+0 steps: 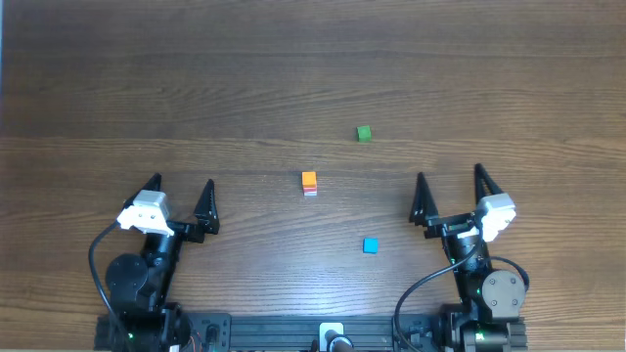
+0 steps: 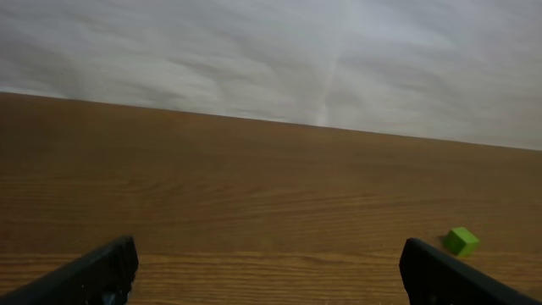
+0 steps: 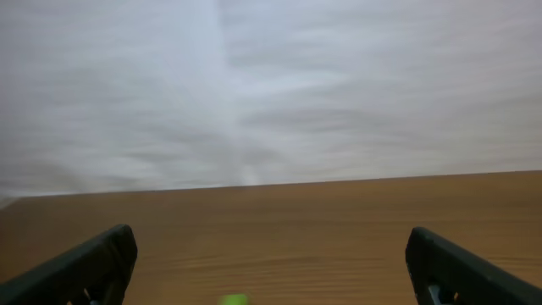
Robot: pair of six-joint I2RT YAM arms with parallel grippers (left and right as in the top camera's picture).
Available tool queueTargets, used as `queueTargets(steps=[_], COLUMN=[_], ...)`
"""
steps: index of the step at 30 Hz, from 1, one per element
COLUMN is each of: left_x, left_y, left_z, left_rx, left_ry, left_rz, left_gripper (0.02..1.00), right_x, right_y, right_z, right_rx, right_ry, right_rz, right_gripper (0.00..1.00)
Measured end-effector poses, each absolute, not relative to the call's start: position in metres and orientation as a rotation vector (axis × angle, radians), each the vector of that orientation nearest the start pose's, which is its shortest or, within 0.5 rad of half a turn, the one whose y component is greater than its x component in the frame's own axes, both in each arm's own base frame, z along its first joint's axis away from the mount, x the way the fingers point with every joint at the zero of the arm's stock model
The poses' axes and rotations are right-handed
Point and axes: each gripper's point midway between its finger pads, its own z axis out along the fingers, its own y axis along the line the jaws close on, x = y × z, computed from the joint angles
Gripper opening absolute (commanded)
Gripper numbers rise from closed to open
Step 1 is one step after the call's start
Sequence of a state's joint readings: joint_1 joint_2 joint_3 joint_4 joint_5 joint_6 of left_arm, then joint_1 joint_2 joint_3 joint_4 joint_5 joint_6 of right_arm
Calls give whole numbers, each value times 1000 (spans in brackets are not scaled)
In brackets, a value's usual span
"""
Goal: Stack Cubes
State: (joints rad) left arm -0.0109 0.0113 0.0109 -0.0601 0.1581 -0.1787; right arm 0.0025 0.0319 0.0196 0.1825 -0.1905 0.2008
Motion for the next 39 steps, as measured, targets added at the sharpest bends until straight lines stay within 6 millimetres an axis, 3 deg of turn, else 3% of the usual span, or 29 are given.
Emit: queueTargets(steps=[4,9,19,26,30,39], left_x=[244,244,244,244,244,244], left_y=[-30,-30,-30,-30,-30,-30], left_z=[162,162,162,162,162,162], left_rx=[-16,-15,-16,-15,-15,-15], left_ry=[1637,1637,1637,1637,1637,1637], left_rz=[-274,-274,-274,-275,-274,-274], left_gripper=[1000,1000,1000,1000,1000,998], right_x=[241,245,284,319,338,376], right_y=[52,75,82,83,96,146], right_z=[232,270,305,296,270,204], right_rx=[-63,-126,-104,-79,-117,-244], right_ry=[1447,1539,1978,2252,2382,2585], right_rz=[433,584,632,551,457,262], right_gripper=[993,993,993,993,991,993])
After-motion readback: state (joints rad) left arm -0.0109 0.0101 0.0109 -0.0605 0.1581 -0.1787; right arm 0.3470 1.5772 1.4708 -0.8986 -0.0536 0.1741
